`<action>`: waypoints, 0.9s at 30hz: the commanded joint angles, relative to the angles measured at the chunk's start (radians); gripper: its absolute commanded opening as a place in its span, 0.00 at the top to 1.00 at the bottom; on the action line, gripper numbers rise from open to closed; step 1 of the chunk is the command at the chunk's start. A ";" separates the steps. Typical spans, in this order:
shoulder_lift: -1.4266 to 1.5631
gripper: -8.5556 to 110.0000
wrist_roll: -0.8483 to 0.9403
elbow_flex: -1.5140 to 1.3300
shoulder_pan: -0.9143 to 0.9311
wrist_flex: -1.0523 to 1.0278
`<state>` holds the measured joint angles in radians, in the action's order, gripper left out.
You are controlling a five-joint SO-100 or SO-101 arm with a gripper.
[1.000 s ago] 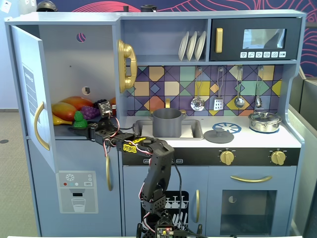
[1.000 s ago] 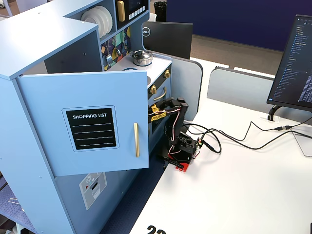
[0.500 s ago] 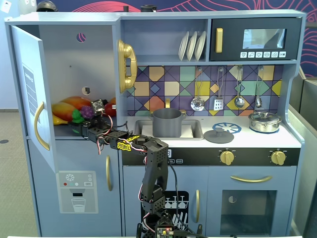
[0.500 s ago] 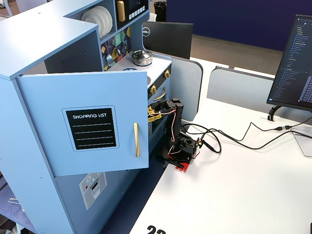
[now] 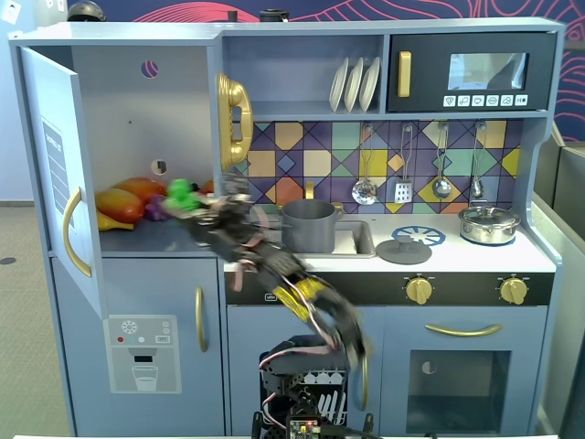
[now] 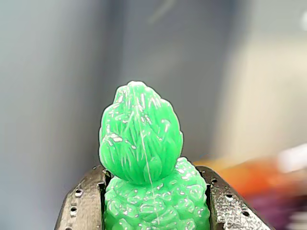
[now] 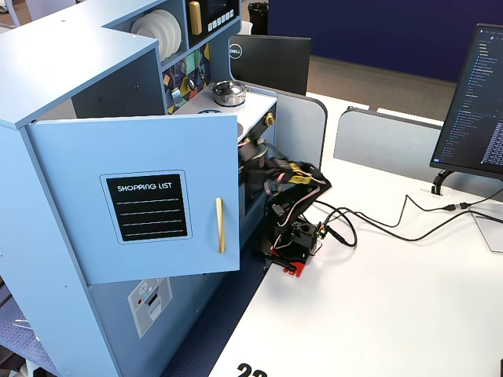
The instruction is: Pick up the green pineapple from the left cabinet and place it in the gray recipient
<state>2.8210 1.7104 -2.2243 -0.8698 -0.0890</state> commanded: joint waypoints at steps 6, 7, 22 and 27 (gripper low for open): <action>0.104 0.93 -0.206 0.094 0.601 -0.094; 0.061 0.93 -0.242 0.117 0.667 -0.081; -0.781 0.93 -0.089 0.922 0.877 -0.430; -0.908 0.93 -0.054 0.969 0.902 -0.465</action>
<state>1.9773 1.6276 -1.3683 0.0015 -0.5246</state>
